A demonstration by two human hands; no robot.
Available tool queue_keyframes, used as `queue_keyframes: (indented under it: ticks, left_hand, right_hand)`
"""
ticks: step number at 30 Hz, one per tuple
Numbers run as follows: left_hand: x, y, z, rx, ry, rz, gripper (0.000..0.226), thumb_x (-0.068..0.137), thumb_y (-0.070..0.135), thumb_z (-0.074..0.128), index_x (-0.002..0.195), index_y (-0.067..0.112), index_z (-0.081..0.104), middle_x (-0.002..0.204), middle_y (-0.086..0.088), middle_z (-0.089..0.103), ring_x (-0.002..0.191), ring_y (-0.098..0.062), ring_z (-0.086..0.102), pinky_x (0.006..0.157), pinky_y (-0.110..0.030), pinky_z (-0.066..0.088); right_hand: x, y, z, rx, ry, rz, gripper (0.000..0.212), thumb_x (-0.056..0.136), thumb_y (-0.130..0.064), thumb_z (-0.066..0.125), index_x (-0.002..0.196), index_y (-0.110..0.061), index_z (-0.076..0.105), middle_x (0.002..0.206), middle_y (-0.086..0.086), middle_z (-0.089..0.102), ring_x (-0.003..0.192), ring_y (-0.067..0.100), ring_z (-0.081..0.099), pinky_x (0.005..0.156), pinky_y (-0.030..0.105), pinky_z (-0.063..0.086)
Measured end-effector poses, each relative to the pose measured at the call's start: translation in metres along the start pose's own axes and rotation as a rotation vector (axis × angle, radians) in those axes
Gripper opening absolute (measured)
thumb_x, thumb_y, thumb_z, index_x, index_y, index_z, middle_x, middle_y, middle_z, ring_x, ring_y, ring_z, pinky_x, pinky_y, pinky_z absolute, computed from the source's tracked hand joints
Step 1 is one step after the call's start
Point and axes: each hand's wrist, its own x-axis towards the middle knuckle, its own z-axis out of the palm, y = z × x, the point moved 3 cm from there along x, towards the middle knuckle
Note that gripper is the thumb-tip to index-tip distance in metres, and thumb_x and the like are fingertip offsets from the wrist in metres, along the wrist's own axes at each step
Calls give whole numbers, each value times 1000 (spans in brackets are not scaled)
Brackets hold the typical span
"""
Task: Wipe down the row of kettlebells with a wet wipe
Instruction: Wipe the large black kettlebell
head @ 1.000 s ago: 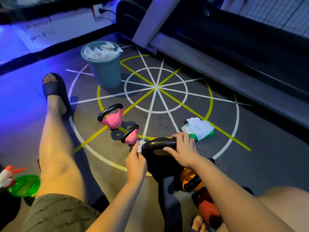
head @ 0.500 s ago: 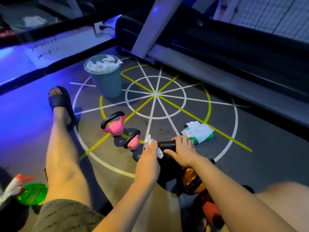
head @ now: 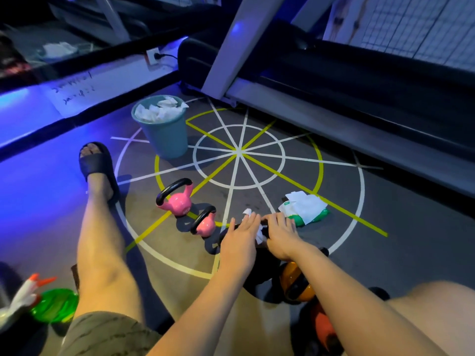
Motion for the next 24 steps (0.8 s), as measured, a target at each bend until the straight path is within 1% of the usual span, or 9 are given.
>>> queue_keyframes:
  ticks: [2, 4, 7, 9, 11, 13, 15, 19, 24]
  left_hand:
    - [-7, -21, -5, -31, 22, -90, 59, 102, 8, 39, 157, 28, 34, 163, 11, 32, 149, -15, 33, 122, -31, 20]
    - [-21, -44, -12, -77, 39, -209, 45, 105, 27, 38, 149, 38, 43, 147, 9, 53, 132, -22, 53, 100, -30, 40]
    - [-34, -59, -16, 16, -19, -259, 35, 100, 24, 42, 131, 38, 44, 106, 3, 64, 97, -34, 63, 73, -31, 36]
    - [-32, -53, -17, -25, 53, -240, 27, 102, 27, 40, 126, 31, 52, 107, 4, 63, 87, -27, 57, 72, -30, 35]
    - [-22, -36, -11, -33, 59, -145, 29, 99, 20, 45, 126, 27, 55, 126, 2, 63, 101, -25, 61, 76, -30, 44]
    - [-8, -10, -8, -45, 27, 8, 44, 96, 10, 49, 135, 32, 53, 141, 2, 58, 123, -27, 59, 92, -36, 50]
    - [5, 11, -14, -86, -45, 22, 55, 96, 11, 52, 143, 38, 43, 144, 4, 56, 123, -30, 58, 95, -41, 50]
    - [31, -5, -22, -209, -129, -118, 87, 90, 26, 75, 160, 31, 24, 166, 2, 25, 140, -22, 47, 110, -39, 43]
    - [21, -30, -15, -266, -94, 27, 68, 87, 24, 77, 147, 34, 49, 164, 9, 29, 137, -11, 49, 105, -25, 43]
  right_hand:
    - [1, -1, -1, 19, 1, -6, 57, 98, -47, 51, 144, -25, 28, 145, 7, 26, 139, 31, 24, 122, 50, 12]
    - [1, -2, -3, 38, 3, -12, 61, 95, -62, 48, 142, -28, 30, 141, 5, 28, 135, 30, 27, 121, 50, 16]
    - [0, 0, -4, 42, -10, -17, 63, 93, -66, 46, 142, -29, 30, 137, 3, 28, 132, 30, 28, 120, 49, 18]
    - [-1, 0, -3, 51, -18, -13, 62, 94, -64, 47, 142, -28, 29, 138, 4, 28, 133, 30, 28, 120, 49, 17]
    - [-1, -2, -3, 44, -15, -13, 60, 96, -57, 49, 143, -26, 28, 141, 5, 27, 137, 30, 25, 121, 50, 13]
    - [1, 0, -4, 9, -59, -15, 61, 97, -37, 54, 147, -22, 23, 148, 8, 24, 143, 32, 21, 122, 50, 10]
    - [3, 6, -12, 63, -130, -13, 77, 92, -22, 60, 153, -23, 13, 155, 10, 23, 145, 33, 24, 120, 48, 20]
    - [-3, 16, -47, 212, -131, -70, 96, 86, -36, 75, 158, -36, 12, 159, 0, 32, 143, 24, 36, 115, 43, 36]
    - [-10, -3, -33, 137, -47, -200, 57, 96, -43, 60, 149, -45, 39, 148, -4, 51, 137, 21, 46, 110, 41, 41]
